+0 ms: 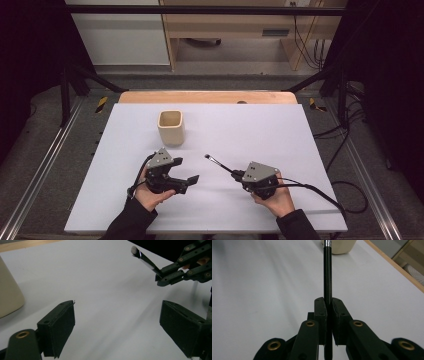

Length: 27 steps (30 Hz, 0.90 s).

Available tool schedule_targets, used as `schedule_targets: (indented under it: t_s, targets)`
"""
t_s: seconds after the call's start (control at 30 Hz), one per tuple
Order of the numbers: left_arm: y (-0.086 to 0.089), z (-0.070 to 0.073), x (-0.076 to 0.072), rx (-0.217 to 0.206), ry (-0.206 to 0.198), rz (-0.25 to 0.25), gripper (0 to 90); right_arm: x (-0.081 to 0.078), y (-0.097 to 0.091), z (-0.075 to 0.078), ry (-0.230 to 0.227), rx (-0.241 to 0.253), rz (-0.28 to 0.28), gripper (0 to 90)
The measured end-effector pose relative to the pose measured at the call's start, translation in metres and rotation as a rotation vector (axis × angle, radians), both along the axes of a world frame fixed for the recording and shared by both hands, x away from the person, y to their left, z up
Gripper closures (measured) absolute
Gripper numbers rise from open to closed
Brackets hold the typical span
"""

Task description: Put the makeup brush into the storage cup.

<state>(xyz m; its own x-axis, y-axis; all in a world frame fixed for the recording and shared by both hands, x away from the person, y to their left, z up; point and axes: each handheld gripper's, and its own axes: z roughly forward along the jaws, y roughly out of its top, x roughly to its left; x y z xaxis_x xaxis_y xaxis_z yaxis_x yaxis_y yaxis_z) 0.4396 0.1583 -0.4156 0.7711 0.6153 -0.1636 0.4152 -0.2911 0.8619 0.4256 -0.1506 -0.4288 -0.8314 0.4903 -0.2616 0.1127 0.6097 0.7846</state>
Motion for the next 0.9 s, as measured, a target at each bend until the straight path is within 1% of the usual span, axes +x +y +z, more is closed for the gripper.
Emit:
schedule_targets:
  t_s: [0.13,0.23,0.3,0.47,0.53,0.63,0.7,0.83,0.9]
  targets:
    - [-0.002,0.0,0.0,-0.03,-0.001,0.007,12.7,0.001,-0.001,-0.001,0.013,0.039,-0.007,83.6]
    - [-0.003,0.001,0.0,-0.058,-0.004,0.008,12.7,0.002,0.0,-0.003,0.02,0.059,-0.006,83.6]
    - [-0.003,0.002,0.0,-0.066,-0.007,0.007,12.7,0.002,0.001,-0.004,0.02,0.06,-0.01,83.6]
    - [-0.004,0.003,0.0,-0.099,-0.013,0.006,12.7,0.003,0.002,-0.003,0.016,0.106,-0.011,83.5]
    - [-0.005,0.004,0.0,-0.109,-0.023,0.011,12.9,0.003,0.001,-0.002,0.014,0.12,-0.014,83.5]
    - [-0.007,0.005,0.0,-0.127,-0.026,0.013,13.1,0.003,0.001,-0.001,0.011,0.131,-0.023,83.5]
    - [-0.008,0.006,0.001,-0.129,-0.021,0.006,13.2,0.003,0.001,-0.001,0.01,0.139,-0.024,83.5]
    - [-0.012,0.008,0.001,-0.131,-0.028,-0.003,13.2,0.003,0.001,0.0,0.017,0.156,-0.025,83.4]
    - [-0.014,0.01,0.001,-0.129,-0.024,-0.012,13.2,0.003,0.001,0.0,0.016,0.16,-0.023,83.5]
